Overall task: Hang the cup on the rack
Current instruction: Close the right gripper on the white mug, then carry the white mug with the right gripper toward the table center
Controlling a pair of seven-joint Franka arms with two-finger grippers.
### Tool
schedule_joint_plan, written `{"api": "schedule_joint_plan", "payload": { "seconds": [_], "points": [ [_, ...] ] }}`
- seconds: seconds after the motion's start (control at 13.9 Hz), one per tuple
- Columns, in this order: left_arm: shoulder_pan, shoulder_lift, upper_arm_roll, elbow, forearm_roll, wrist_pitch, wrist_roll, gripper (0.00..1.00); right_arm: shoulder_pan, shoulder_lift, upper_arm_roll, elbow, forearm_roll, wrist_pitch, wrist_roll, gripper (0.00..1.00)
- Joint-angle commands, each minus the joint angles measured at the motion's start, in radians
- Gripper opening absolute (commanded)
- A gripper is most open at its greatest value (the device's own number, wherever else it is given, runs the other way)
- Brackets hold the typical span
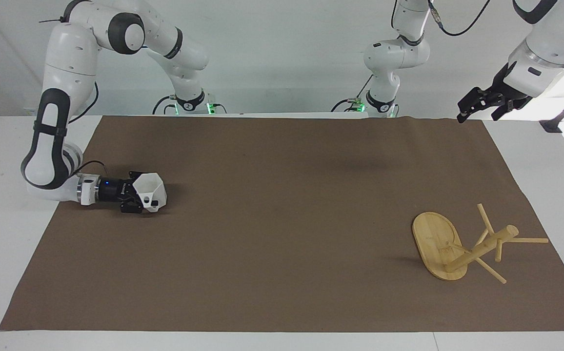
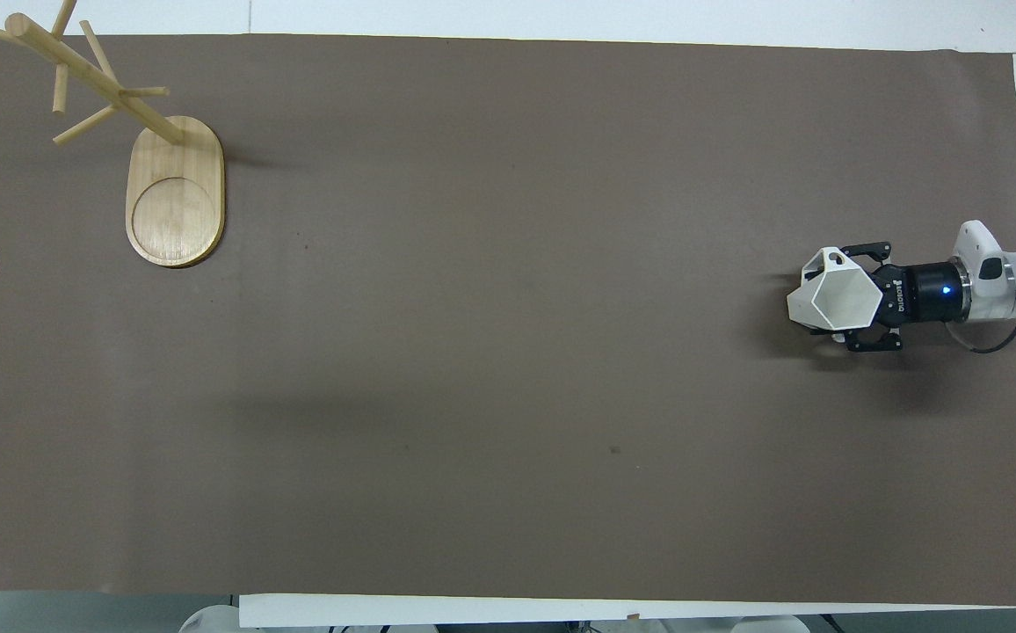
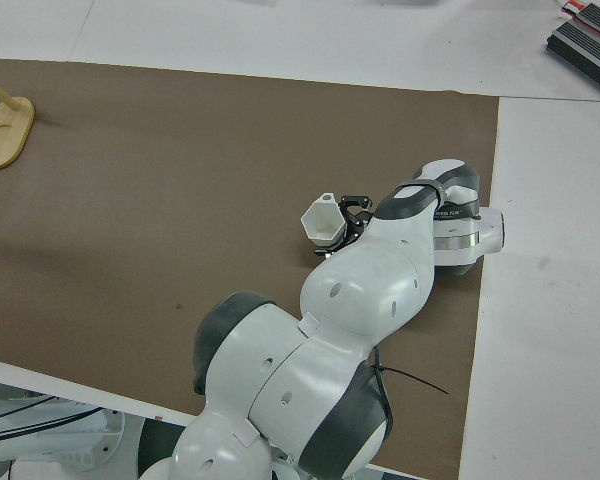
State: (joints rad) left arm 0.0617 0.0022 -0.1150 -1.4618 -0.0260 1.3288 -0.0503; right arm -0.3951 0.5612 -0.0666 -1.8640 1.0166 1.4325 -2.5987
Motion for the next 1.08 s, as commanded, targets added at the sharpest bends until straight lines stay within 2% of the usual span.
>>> {"api": "schedule_joint_plan", "payload": {
  "seconds": [0.0, 0.22, 0.43, 0.72, 1.01],
  "points": [
    [0.004, -0.024, 0.002, -0.025, -0.005, -0.005, -0.008, 1.00, 0.086, -0.076, 0.024, -0.018, 0.046, 0.008, 0.124, 0.20],
    [0.004, -0.024, 0.002, -0.025, -0.005, -0.006, -0.010, 1.00, 0.226, -0.081, 0.024, -0.017, 0.169, 0.046, 0.204, 0.20],
    [0.004, -0.024, 0.002, -0.025, -0.005, -0.005, -0.010, 1.00, 0.373, -0.116, 0.024, -0.020, 0.224, 0.187, 0.314, 0.20],
    [0.004, -0.024, 0.002, -0.025, -0.005, -0.006, -0.010, 1.00, 0.536, -0.142, 0.025, -0.020, 0.396, 0.336, 0.393, 0.20],
    [0.004, -0.024, 0.002, -0.025, -0.005, -0.005, -0.008, 1.00, 0.623, -0.142, 0.025, -0.023, 0.494, 0.396, 0.396, 0.20]
  ]
}}
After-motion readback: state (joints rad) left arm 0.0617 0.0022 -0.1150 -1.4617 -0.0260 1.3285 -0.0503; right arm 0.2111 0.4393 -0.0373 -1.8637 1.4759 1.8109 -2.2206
